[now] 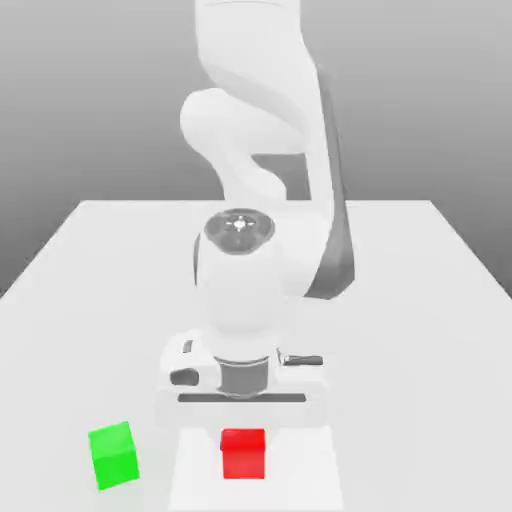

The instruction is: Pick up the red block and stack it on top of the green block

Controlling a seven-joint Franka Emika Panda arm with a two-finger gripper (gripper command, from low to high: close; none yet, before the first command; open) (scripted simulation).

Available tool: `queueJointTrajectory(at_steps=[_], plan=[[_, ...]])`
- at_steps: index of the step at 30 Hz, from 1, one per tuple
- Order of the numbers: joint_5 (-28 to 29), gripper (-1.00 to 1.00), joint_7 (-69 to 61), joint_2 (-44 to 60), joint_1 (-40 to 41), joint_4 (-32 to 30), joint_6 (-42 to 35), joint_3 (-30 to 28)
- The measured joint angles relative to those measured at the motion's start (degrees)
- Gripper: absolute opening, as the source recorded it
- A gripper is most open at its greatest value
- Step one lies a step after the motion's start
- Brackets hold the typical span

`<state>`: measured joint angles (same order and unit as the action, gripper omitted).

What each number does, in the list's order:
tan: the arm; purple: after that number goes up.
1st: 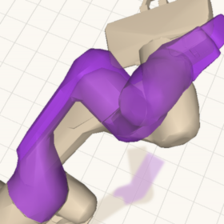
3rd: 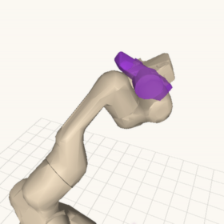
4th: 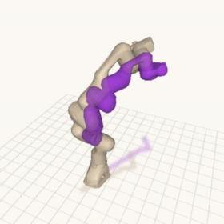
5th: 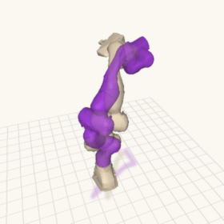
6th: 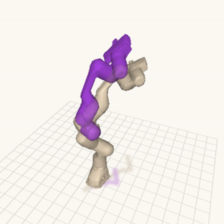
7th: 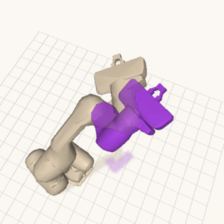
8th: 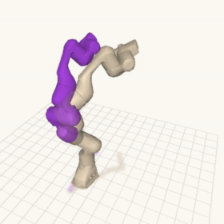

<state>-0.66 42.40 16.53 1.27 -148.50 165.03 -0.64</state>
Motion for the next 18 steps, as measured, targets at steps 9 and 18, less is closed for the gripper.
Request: queueJointTrajectory(at_steps=[9,18], plan=[[-0.8,-1.00,8.2,-10.9,7.1,2.4,-13.4,-7.2],[-5.4,1.00,9.3,-1.7,11.1,5.0,-7.0,-8.2]])
